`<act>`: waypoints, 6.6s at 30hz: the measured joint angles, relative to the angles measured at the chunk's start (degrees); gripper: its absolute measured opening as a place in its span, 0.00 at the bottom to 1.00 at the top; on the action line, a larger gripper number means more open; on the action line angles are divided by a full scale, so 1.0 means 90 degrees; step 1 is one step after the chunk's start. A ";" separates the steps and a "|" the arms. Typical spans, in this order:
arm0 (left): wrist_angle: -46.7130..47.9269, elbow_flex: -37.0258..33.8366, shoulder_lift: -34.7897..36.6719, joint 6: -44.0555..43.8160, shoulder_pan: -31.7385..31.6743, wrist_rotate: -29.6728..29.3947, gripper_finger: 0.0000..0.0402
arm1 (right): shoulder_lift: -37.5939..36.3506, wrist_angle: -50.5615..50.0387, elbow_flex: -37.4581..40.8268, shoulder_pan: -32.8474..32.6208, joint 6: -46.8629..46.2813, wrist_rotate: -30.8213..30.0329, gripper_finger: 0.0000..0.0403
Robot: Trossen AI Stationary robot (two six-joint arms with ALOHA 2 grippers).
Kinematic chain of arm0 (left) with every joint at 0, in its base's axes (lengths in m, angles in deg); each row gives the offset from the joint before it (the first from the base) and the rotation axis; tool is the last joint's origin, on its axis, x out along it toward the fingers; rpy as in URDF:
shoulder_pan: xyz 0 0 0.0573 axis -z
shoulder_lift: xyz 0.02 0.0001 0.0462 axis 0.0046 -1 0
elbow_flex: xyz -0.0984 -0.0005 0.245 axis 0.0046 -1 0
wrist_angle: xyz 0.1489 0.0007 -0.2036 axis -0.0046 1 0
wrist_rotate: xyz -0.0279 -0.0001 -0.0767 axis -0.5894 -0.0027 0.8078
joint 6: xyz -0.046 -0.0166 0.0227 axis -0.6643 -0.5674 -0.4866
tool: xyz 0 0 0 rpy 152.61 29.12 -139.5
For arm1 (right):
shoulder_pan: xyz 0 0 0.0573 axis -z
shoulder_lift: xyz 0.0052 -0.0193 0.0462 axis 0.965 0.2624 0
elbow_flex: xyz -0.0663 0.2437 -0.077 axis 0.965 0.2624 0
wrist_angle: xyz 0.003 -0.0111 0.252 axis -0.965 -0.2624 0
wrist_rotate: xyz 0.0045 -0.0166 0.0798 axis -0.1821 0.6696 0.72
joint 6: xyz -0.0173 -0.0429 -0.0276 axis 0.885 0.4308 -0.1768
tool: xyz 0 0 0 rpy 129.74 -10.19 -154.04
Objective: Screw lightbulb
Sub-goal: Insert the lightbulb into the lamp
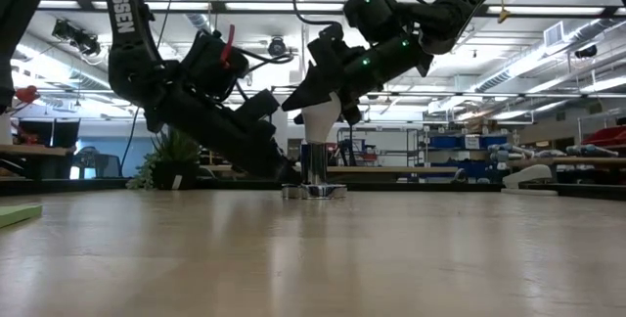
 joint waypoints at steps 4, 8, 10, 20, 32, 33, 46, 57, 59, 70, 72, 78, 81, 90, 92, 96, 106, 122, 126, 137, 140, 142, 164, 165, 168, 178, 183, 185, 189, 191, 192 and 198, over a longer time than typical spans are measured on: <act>0.0007 0.0000 0.0000 -0.0044 0.0054 0.0105 0.02 | 0.0019 0.0010 -0.0007 -0.0003 -0.0018 0.0011 0.72; 0.0019 0.0000 0.0000 -0.0125 0.0157 0.0168 0.02 | 0.0019 0.0057 -0.0007 0.0002 -0.0037 -0.0007 0.72; 0.0024 0.0000 0.0000 -0.0139 0.0228 0.0178 0.02 | 0.0019 0.0061 -0.0007 0.0002 -0.0045 0.0008 0.71; 0.0123 -0.0022 -0.0010 -0.0094 0.0573 0.0362 0.02 | 0.0019 0.0064 -0.0018 0.0187 -0.0847 0.0135 0.68; 0.0419 -0.0034 0.1331 0.0062 0.0387 0.0145 0.02 | 0.0005 -0.0168 -0.0039 0.0305 -0.1058 0.0559 0.68; 0.0671 -0.0034 0.1436 0.0059 0.0314 0.0045 0.02 | 0.0002 -0.0179 -0.0039 0.0298 -0.1059 0.0581 0.68; 0.0724 0.0045 0.0663 -0.0005 -0.0818 0.0207 0.00 | -0.0008 -0.0259 -0.0039 0.0201 -0.1159 0.0705 0.68; 0.0664 0.0656 -0.0180 0.0221 -0.0762 0.0833 0.00 | -0.0015 -0.0363 -0.0024 0.0158 -0.1417 0.1031 0.68; 0.0643 0.0668 -0.0185 0.0216 -0.0694 0.0838 0.00 | -0.0013 -0.0392 -0.0027 0.0158 -0.1429 0.1031 0.68; 0.0486 0.0648 -0.0202 -0.0087 -0.0519 0.0753 0.00 | -0.0005 -0.0355 -0.0027 0.0160 -0.1506 0.0892 0.69; 0.0460 0.0644 -0.0202 -0.0101 -0.0519 0.0753 0.00 | 0.0000 -0.0316 -0.0027 0.0160 -0.1479 0.0880 0.69; 0.0425 0.0641 -0.0204 -0.0101 -0.0514 0.0783 0.00 | 0.0017 -0.0088 -0.0019 0.0110 -0.1355 0.0789 0.69; 0.0410 0.0641 -0.0204 -0.0101 -0.0504 0.0824 0.00 | 0.0019 -0.0022 -0.0015 0.0063 -0.1190 0.0739 0.71; 0.0407 0.0641 -0.0204 -0.0101 -0.0497 0.0855 0.00 | 0.0022 0.0053 -0.0012 0.0061 -0.0884 0.0513 0.78; 0.0397 0.0641 -0.0204 -0.0101 -0.0497 0.0855 0.00 | 0.0022 0.0079 -0.0012 0.0065 -0.0843 0.0499 0.80; 0.0384 0.0644 -0.0204 -0.0101 -0.0497 0.0855 0.00 | 0.0028 0.0150 -0.0012 0.0065 -0.0689 0.0484 0.81; 0.0379 0.0658 -0.0202 -0.0099 -0.0492 0.0835 0.00 | 0.0034 0.0105 -0.0010 -0.0057 -0.0160 0.0482 0.81; 0.0441 0.0656 -0.0199 -0.0024 -0.0502 0.0804 0.00 | 0.0029 0.0086 -0.0015 -0.0204 0.0210 0.0339 0.65; 0.0518 0.0656 -0.0195 -0.0015 -0.0502 0.0803 0.00 | 0.0022 0.0081 -0.0017 -0.0204 0.0214 0.0339 0.68; 0.0539 0.0656 -0.0189 0.0006 -0.0504 0.0802 0.00 | 0.0019 0.0074 -0.0019 -0.0204 0.0307 0.0341 0.79; 0.0539 0.0653 -0.0189 0.0004 -0.0504 0.0802 0.00 | -0.0025 0.0053 -0.0019 -0.0204 0.0307 0.0341 0.81; 0.0529 0.0653 -0.0189 0.0006 -0.0504 0.0794 0.00 | -0.0089 0.0028 -0.0022 -0.0204 0.0309 0.0341 0.82; 0.0522 0.0644 -0.0189 -0.0001 -0.0507 0.0799 0.00 | -0.0946 -0.1255 -0.0293 -0.0242 0.0673 0.0118 0.81; 0.0517 0.0644 -0.0189 -0.0001 -0.0507 0.0799 0.00 | -0.0978 -0.1645 -0.0437 -0.0274 0.0726 0.0012 0.80; 0.0512 0.0646 -0.0189 -0.0001 -0.0507 0.0799 0.00 | -0.0986 -0.2947 -0.1038 -0.0397 0.0958 -0.0310 0.78; 0.0505 0.0646 -0.0192 -0.0001 -0.0507 0.0799 0.00 | -0.0916 -0.5641 -0.2966 -0.0743 0.1159 -0.0674 0.77; 0.0497 0.0646 -0.0197 -0.0004 -0.0507 0.0799 0.00 | -0.0643 -0.6175 -0.3482 -0.0796 0.1111 -0.0820 0.79; 0.0475 0.0646 -0.0197 -0.0006 -0.0507 0.0802 0.00 | -0.0508 -0.6227 -0.3518 -0.0839 0.1119 -0.0818 0.81; 0.0421 0.0646 -0.0202 -0.0132 -0.0504 0.0806 0.00 | -0.0198 -0.6275 -0.3575 -0.0919 0.1250 -0.0890 0.83; 0.0402 0.0648 -0.0202 -0.0150 -0.0504 0.0804 0.00 | -0.0147 -0.6275 -0.3575 -0.0930 0.1283 -0.0936 0.84; 0.0403 0.0648 -0.0202 -0.0152 -0.0498 0.0810 0.00 | -0.0126 -0.6238 -0.3586 -0.0930 0.1290 -0.0940 0.84; 0.0340 0.0651 -0.0202 -0.0171 -0.0430 0.0840 0.00 | -0.0076 -0.6245 -0.3585 -0.0926 0.1278 -0.0951 0.84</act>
